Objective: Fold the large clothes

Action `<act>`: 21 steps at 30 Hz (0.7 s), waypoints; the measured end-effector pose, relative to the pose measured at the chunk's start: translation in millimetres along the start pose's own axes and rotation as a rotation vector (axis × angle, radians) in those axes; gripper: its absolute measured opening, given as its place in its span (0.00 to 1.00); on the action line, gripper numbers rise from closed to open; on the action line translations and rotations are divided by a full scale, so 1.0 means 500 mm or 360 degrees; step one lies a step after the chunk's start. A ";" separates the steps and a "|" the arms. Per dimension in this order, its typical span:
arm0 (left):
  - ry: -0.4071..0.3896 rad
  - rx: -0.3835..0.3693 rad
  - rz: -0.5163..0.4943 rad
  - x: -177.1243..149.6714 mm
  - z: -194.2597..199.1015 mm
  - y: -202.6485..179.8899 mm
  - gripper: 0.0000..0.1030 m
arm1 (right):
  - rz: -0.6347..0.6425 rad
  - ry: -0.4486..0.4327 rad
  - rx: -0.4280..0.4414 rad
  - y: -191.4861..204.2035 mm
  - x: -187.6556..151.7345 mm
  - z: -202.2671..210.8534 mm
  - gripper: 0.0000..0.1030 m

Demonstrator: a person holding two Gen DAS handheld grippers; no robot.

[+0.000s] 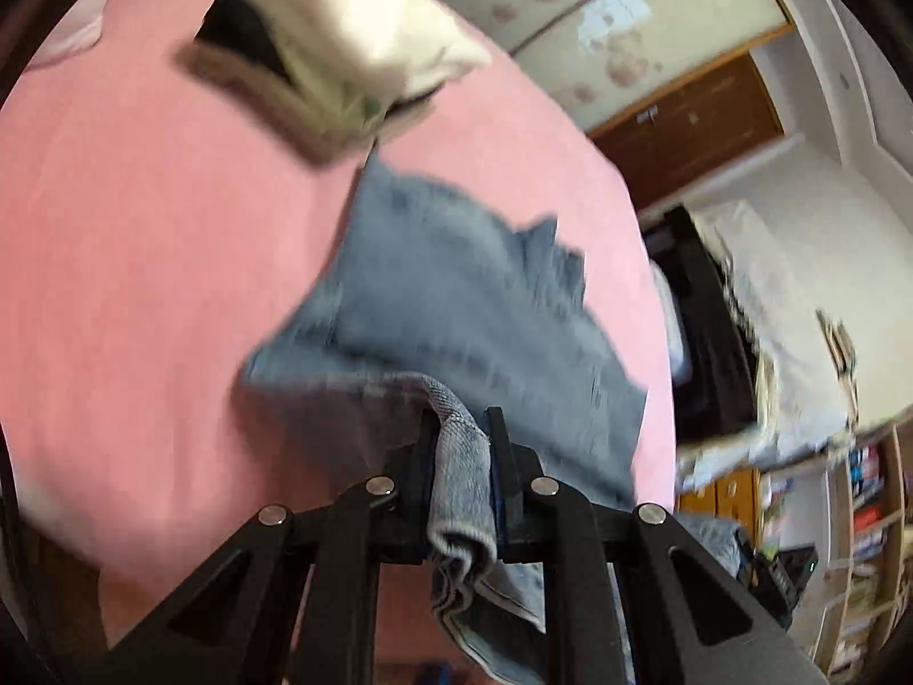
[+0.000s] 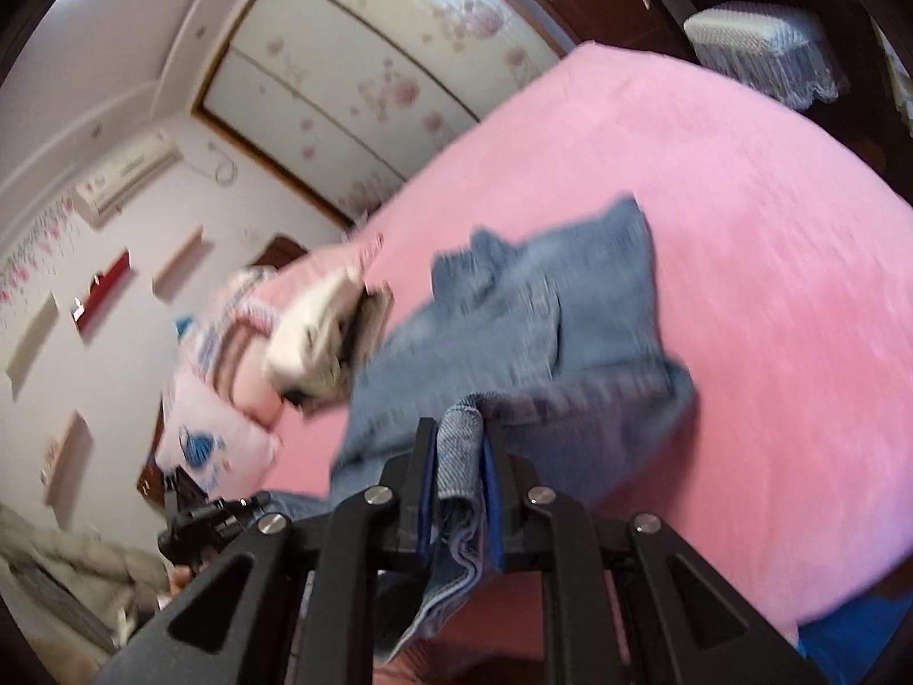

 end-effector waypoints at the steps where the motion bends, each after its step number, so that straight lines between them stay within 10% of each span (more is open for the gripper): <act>1: -0.0036 0.0017 -0.0001 0.038 -0.014 -0.008 0.12 | -0.0015 -0.0021 -0.0012 0.005 0.028 -0.016 0.13; 13: -0.0057 0.0436 -0.0056 0.339 -0.345 0.013 0.12 | -0.0350 -0.0026 -0.0328 -0.069 0.281 -0.372 0.14; 21: 0.0045 0.0758 -0.0074 0.383 -0.501 0.096 0.16 | -0.0389 0.0105 -0.0555 -0.115 0.326 -0.558 0.14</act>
Point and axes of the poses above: each gripper's, at about its wrist camera, not at the fingertips, and z roughly against the way its jaws point, y to its left, x to its top, the point moved 3 cm from there along -z, roughly the way its jaws point, and after that the axes turned 14 degrees about -x, right-handed, at the moved point
